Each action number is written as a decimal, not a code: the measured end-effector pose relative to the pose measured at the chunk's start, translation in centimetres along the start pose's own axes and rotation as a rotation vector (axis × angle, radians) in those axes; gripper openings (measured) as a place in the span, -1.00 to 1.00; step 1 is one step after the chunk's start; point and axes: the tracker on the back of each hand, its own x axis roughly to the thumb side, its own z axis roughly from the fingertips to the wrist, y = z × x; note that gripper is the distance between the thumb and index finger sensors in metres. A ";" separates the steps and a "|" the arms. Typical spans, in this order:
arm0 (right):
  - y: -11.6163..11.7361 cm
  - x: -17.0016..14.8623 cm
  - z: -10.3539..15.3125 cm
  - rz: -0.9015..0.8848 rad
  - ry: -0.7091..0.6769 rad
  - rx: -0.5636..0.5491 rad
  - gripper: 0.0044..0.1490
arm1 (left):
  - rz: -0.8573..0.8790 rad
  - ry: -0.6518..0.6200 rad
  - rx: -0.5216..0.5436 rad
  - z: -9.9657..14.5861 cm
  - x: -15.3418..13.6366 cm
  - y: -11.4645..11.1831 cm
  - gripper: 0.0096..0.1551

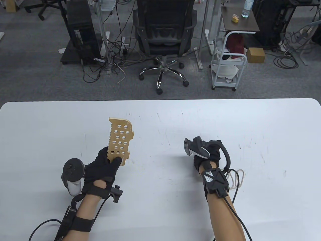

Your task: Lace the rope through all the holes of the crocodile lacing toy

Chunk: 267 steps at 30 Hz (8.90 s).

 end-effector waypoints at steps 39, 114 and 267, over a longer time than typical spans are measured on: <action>-4.6 -6.6 14.0 -0.629 -0.060 -0.672 -0.51 | -0.044 0.022 0.025 0.4 -0.4 -0.2 -0.35; -6.9 -1.3 17.9 -0.825 -0.320 -0.602 -0.52 | -0.546 -0.133 -0.196 1.9 1.2 -6.6 -0.40; -3.3 -11.4 14.7 -1.309 -0.053 -0.729 -0.51 | -0.376 0.044 -0.080 1.1 -1.1 -3.4 -0.38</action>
